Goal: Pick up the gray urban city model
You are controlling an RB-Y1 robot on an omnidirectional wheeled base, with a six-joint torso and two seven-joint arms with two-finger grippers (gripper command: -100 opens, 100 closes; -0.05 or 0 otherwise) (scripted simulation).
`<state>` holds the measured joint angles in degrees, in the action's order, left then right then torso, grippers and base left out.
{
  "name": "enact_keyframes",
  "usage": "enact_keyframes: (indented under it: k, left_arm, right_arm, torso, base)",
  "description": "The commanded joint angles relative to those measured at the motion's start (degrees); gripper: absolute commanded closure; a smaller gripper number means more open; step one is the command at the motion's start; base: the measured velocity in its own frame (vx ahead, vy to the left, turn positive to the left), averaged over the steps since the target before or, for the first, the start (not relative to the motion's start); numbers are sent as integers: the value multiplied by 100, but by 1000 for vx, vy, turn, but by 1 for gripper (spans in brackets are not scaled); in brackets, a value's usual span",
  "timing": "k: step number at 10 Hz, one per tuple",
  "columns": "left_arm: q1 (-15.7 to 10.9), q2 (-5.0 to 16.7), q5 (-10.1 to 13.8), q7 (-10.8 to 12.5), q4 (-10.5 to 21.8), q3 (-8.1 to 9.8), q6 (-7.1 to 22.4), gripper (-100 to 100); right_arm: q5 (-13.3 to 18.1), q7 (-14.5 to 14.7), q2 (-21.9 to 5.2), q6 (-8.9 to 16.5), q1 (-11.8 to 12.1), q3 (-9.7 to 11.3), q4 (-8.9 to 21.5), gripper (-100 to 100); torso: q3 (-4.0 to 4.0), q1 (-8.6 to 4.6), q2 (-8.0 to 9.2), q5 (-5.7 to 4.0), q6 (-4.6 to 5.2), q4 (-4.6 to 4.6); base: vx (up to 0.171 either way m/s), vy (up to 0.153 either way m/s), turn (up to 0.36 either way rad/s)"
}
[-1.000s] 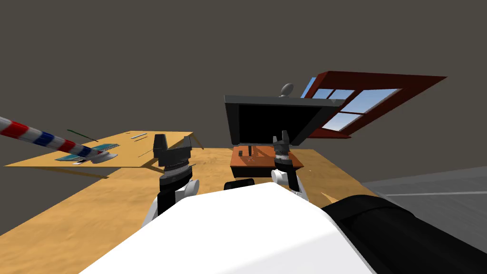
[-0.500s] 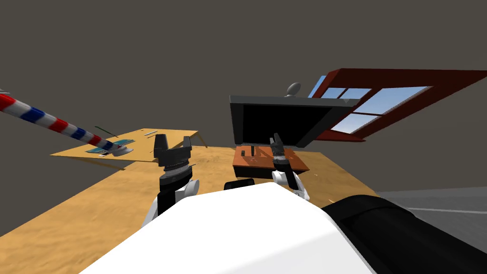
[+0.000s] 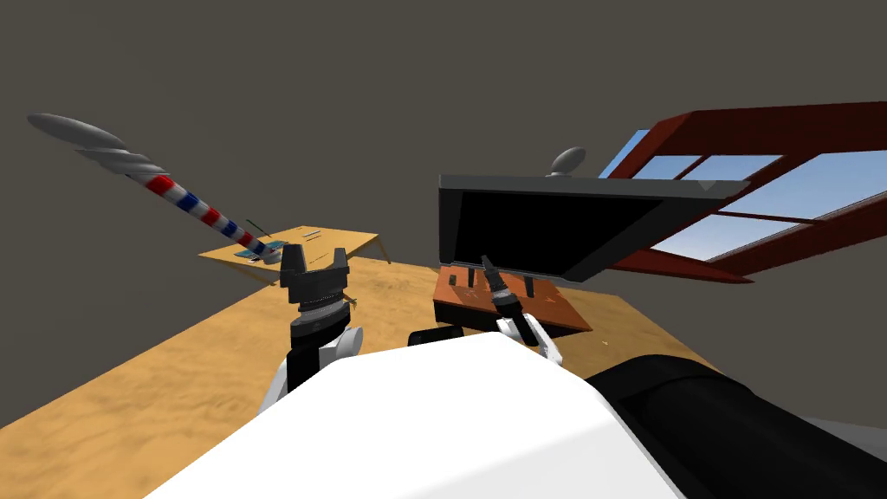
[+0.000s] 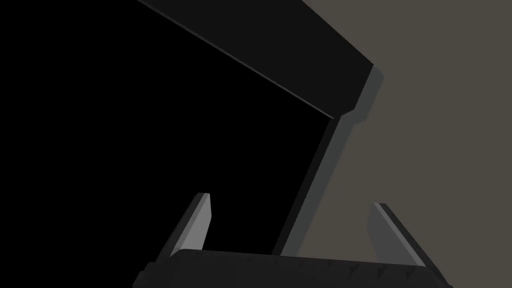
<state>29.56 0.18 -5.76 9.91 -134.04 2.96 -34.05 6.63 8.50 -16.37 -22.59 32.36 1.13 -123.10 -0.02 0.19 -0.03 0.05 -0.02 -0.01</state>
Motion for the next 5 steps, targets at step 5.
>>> enact_keyframes:
  k: [5]
  left_arm:
    - [1,0,0,0,0,1,0,0]
  right_arm:
    - [622,419,-658,-3,-93,414,898,-100]
  torso:
    - [2,-9,3,-2,5,1]
  base:
    - [4,36,214]
